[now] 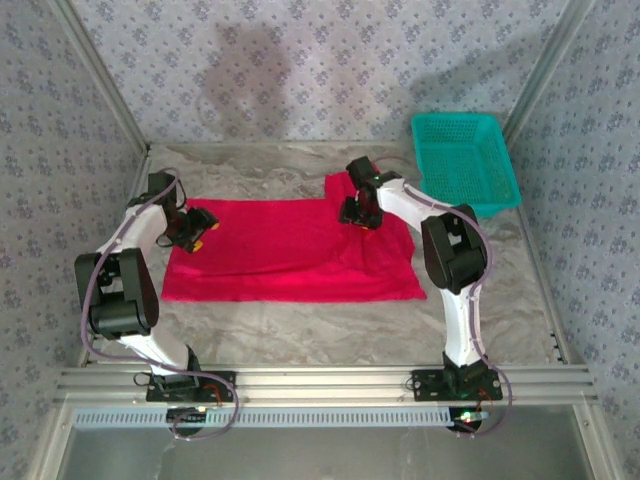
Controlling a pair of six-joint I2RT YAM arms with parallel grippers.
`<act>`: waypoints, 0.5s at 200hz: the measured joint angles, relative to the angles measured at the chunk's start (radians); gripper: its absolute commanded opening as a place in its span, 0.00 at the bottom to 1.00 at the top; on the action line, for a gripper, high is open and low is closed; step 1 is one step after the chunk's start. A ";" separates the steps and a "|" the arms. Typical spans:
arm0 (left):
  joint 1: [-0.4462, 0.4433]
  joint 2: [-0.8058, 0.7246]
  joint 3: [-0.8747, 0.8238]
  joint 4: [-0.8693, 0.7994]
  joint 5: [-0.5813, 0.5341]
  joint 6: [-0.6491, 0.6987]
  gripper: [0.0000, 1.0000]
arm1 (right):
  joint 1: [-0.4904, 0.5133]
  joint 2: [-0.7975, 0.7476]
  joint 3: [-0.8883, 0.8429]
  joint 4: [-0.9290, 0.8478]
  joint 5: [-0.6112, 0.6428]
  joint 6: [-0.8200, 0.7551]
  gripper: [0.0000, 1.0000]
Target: Fold the inside-out t-shirt
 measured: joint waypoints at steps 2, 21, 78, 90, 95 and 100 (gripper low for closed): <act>0.000 0.000 0.000 0.000 0.000 0.000 0.60 | 0.001 0.000 0.006 -0.005 0.003 0.000 0.56; 0.000 0.000 0.000 0.000 0.000 0.000 0.60 | 0.009 -0.002 0.056 -0.054 0.055 0.000 0.56; -0.005 0.000 0.000 0.005 0.000 -0.001 0.60 | 0.086 -0.031 0.119 -0.138 0.180 -0.026 0.40; -0.008 0.000 0.000 0.005 0.001 -0.001 0.60 | 0.112 -0.017 0.146 -0.147 0.178 -0.031 0.39; -0.010 0.000 0.000 0.005 0.000 -0.001 0.60 | 0.123 -0.008 0.159 -0.151 0.177 -0.032 0.40; -0.011 0.000 0.000 0.005 0.000 0.000 0.60 | 0.133 0.002 0.170 -0.154 0.176 -0.032 0.39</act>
